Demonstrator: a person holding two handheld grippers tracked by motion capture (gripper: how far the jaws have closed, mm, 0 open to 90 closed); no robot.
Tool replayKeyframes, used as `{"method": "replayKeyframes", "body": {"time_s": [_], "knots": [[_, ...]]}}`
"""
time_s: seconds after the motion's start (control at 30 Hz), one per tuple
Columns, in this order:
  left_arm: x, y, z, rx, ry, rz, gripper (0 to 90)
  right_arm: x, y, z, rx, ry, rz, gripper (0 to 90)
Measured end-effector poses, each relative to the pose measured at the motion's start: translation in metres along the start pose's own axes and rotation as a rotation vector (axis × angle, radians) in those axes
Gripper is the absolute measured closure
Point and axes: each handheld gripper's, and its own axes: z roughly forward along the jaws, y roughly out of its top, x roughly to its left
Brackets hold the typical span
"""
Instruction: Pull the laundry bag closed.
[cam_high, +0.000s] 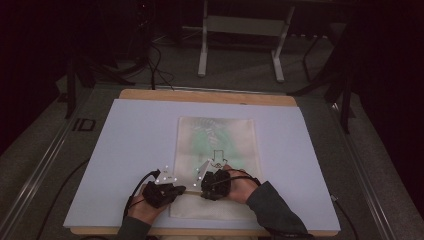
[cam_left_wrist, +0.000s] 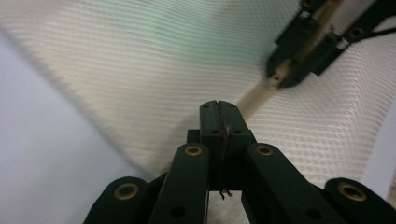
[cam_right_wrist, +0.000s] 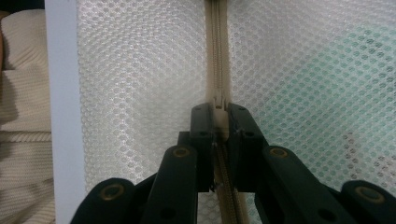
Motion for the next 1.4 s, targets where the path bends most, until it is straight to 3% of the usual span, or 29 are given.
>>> {"method": "replayKeyframes", "body": {"time_s": [0.03, 0.17, 0.43, 1.4], "knots": [[-0.001, -0.001, 0.004, 0.023, 0.011, 0.004, 89.1, 0.000, 0.000, 0.000, -0.002, 0.000, -0.006, 82.1], [0.004, -0.004, 0.004, 0.012, -0.023, -0.030, 89.2, 0.000, 0.000, 0.000, 0.000, 0.000, -0.008, 82.1], [0.004, -0.004, 0.004, 0.020, -0.024, -0.039, 89.4, 0.001, 0.002, -0.002, 0.009, 0.001, -0.023, 82.2], [0.001, -0.004, 0.004, 0.026, -0.007, -0.027, 89.4, 0.002, -0.007, -0.010, 0.024, -0.008, -0.035, 82.1]]}}
